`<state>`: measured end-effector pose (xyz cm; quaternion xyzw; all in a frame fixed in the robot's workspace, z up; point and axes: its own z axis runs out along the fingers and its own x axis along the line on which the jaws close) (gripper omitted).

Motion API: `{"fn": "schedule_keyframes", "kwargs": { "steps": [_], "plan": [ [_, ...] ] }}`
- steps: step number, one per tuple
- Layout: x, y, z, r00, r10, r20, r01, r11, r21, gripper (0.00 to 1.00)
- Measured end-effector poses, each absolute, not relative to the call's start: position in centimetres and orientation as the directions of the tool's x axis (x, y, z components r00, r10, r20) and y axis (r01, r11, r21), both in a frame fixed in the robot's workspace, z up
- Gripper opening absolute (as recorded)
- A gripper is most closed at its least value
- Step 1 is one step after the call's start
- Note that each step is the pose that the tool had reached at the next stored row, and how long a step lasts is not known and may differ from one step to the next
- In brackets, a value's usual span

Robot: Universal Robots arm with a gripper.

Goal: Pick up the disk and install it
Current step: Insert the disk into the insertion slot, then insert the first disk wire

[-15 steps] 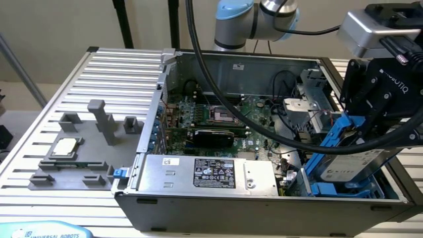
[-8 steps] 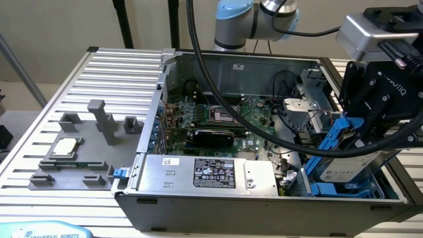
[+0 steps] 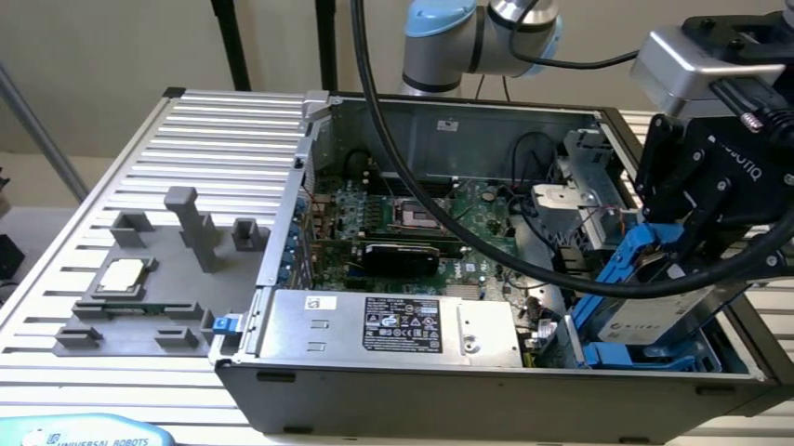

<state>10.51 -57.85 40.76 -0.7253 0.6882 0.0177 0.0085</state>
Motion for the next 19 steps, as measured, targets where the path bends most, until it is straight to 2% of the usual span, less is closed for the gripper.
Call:
{"fn": "schedule_keyframes", "kwargs": {
  "steps": [1,19],
  "plan": [
    [10.51,-57.86,40.77,0.052,-0.998,-0.037,-0.999,-0.053,0.012,0.38],
    [11.40,-57.79,40.79,0.056,-0.998,-0.036,-0.998,-0.057,0.012,0.38]
  ]
}}
